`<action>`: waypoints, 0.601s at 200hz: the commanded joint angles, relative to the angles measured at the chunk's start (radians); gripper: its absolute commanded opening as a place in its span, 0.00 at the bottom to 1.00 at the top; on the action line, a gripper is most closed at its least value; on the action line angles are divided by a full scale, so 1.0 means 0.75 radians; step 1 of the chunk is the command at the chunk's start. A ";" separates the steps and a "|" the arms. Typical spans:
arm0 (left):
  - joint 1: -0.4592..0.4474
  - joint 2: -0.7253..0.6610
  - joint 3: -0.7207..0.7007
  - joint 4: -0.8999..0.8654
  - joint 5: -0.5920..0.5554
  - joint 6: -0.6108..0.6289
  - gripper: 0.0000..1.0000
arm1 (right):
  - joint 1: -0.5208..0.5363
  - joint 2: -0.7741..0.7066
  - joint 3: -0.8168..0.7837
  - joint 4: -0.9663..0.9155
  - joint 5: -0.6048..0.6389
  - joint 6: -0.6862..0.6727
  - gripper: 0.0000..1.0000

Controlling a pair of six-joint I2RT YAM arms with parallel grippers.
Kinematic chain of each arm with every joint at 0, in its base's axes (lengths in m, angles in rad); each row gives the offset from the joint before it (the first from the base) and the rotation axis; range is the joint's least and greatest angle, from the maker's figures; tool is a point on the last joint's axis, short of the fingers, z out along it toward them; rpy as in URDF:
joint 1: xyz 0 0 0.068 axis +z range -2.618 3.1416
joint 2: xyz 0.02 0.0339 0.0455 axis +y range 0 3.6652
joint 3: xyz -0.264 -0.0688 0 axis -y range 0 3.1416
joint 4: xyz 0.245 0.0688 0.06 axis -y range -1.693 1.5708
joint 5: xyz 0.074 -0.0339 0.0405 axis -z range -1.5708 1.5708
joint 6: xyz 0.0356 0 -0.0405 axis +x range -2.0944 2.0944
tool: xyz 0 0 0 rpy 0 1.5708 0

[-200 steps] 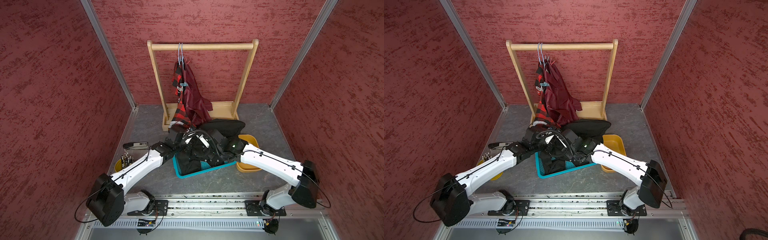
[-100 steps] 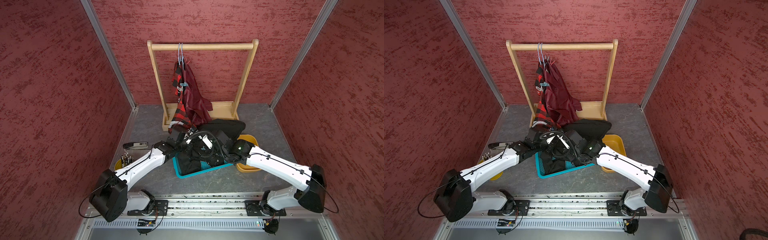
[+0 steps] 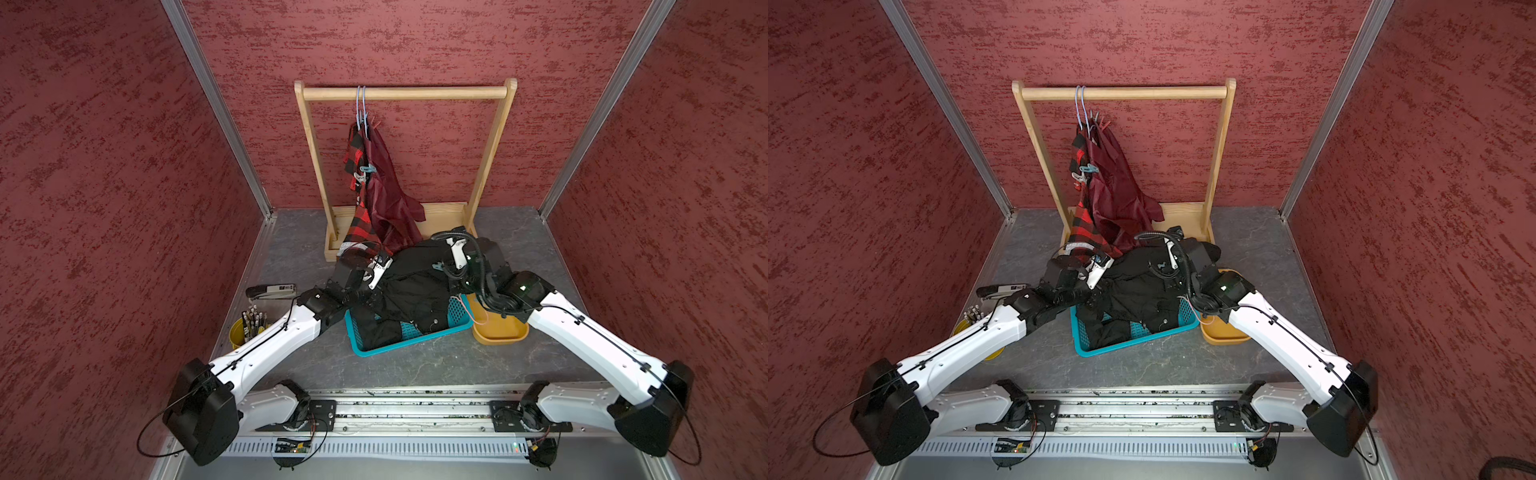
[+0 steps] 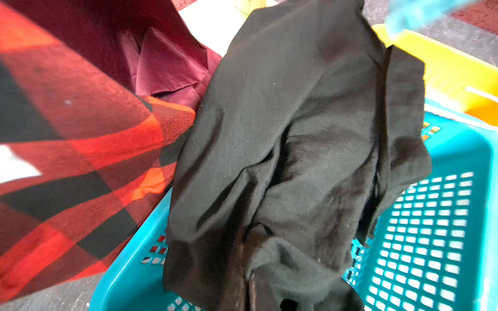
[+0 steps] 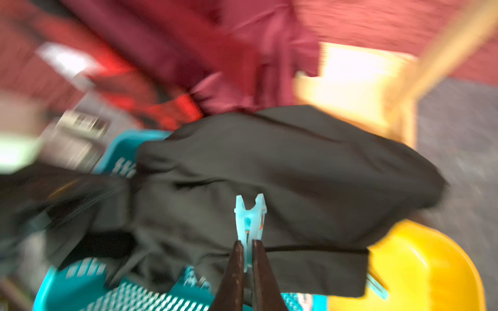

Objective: Remove the clothespins securing long-sleeve shirts to the hanger
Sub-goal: Place the clamp in the storage box.

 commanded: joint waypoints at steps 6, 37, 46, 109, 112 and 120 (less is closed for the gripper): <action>-0.006 -0.050 -0.044 -0.042 -0.041 -0.020 0.00 | -0.166 -0.108 -0.142 0.069 0.025 0.227 0.00; -0.008 -0.069 -0.067 -0.063 -0.057 -0.022 0.00 | -0.352 -0.179 -0.293 0.065 0.043 0.344 0.00; -0.009 -0.068 -0.068 -0.065 -0.068 -0.022 0.00 | -0.386 -0.192 -0.343 0.082 0.035 0.368 0.00; -0.035 -0.045 -0.037 -0.092 -0.091 -0.020 0.00 | -0.525 -0.145 -0.585 0.249 -0.027 0.496 0.00; -0.039 -0.043 -0.034 -0.094 -0.093 -0.019 0.01 | -0.527 -0.140 -0.594 0.261 -0.035 0.498 0.00; -0.049 -0.037 -0.025 -0.102 -0.098 -0.016 0.07 | -0.538 -0.124 -0.615 0.297 -0.055 0.505 0.00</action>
